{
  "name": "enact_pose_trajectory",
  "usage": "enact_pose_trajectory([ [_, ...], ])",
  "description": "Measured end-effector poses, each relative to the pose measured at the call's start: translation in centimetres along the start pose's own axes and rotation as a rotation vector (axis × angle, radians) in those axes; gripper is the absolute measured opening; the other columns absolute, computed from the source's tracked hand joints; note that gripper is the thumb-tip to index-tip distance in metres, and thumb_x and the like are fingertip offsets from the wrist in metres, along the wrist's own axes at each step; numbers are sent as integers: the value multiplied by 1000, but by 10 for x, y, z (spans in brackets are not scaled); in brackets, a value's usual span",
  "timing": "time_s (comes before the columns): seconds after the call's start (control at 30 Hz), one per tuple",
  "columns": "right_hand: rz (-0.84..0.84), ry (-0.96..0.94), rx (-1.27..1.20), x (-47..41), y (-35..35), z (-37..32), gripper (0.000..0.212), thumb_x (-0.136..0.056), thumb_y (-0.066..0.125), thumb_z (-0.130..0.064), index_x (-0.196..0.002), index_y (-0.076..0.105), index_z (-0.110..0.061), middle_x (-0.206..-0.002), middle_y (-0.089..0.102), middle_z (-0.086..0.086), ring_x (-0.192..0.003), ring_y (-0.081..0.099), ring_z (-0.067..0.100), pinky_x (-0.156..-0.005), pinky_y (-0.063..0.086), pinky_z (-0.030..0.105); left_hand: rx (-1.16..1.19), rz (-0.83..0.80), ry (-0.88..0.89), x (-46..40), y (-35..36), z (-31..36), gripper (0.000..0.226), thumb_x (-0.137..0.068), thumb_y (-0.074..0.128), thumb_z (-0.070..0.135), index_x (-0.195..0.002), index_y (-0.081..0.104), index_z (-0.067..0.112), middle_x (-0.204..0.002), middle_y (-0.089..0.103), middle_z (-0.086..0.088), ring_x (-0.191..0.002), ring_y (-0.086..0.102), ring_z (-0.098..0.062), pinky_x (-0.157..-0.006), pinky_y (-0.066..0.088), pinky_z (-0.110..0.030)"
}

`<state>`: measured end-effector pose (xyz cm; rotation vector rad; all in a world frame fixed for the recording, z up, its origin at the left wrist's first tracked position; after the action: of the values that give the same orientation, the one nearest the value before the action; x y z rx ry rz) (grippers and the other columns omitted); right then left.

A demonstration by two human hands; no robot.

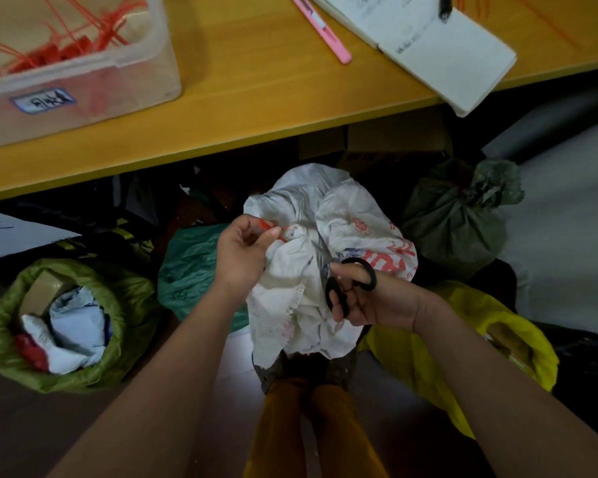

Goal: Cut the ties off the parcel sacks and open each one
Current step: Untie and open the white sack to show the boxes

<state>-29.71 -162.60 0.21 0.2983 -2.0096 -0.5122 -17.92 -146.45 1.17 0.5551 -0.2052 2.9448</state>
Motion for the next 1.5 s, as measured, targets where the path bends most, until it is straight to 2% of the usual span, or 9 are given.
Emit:
enact_pose_trajectory([
  [0.2,68,-42,140,0,12,-27,44,-72,70,-64,-71,72,-19,-69,67,2,-73,55,15,-59,45,17,-108,78,72,0,-18,22,14,-87,64,0,-78,55,3,-88,66,-27,-69,65,-11,-61,49,-15],
  [0.4,357,-152,479,0,10,-48,49,-82,65,-59,-84,69,-10,-81,75,2,-66,59,10,-62,46,23,-183,129,163,5,-36,45,23,-89,65,6,-73,53,18,-75,64,-2,-76,65,-25,-71,55,-34],
  [0.5,608,-228,658,10,3,-62,54,-75,77,-52,-52,48,-13,-51,52,-2,-53,49,12,-55,39,22,-198,140,182,9,-43,60,22,-89,65,6,-74,52,16,-76,64,-1,-77,66,-23,-72,55,-34],
  [0.63,782,-413,785,32,13,-89,63,-68,84,-46,-51,32,-16,-46,29,-6,-41,28,7,-40,22,18,-195,169,199,17,-50,84,16,-88,67,7,-79,56,-1,-78,65,-3,-67,62,-13,-54,52,-22],
  [0.77,791,-463,775,46,24,-108,45,-69,86,-38,-83,62,-2,-74,61,2,-66,57,13,-54,40,18,-242,204,244,27,-63,112,17,-86,70,11,-82,63,-5,-78,67,-2,-64,61,-1,-53,47,-10],
  [0.93,916,-589,825,57,34,-141,46,-78,80,-30,-111,61,-4,-101,63,5,-90,59,15,-78,50,27,-313,304,301,32,-91,149,21,-84,72,26,-77,67,7,-71,65,-4,-63,56,-11,-56,45,-20],
  [1.13,1092,-682,978,63,45,-184,42,-78,78,-17,-117,66,-5,-113,62,12,-107,56,26,-82,36,22,-232,384,381,21,-125,196,14,-85,71,29,-81,68,16,-70,63,-2,-58,52,-1,-53,40,-9],
  [1.43,992,-702,864,38,73,-227,39,-79,76,-2,-118,67,-1,-119,67,14,-88,57,10,-66,34,-5,99,591,209,-16,-174,220,27,-83,74,28,-64,57,21,-66,58,-3,-65,58,-12,-59,47,-25],
  [1.5,1001,-693,897,31,80,-234,41,-80,75,-5,-120,66,0,-120,66,14,-98,62,17,-76,36,3,146,631,135,-29,-182,221,33,-83,74,30,-60,52,21,-69,57,-5,-68,55,-18,-64,46,-35],
])
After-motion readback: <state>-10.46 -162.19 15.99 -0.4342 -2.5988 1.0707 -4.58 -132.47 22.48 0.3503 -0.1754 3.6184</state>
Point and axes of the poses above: each hand's wrist, its own x-axis away from the middle knuckle, its own y-axis out of the palm, z = x × y, the point moved 6 cm from there along -x, towards the middle knuckle
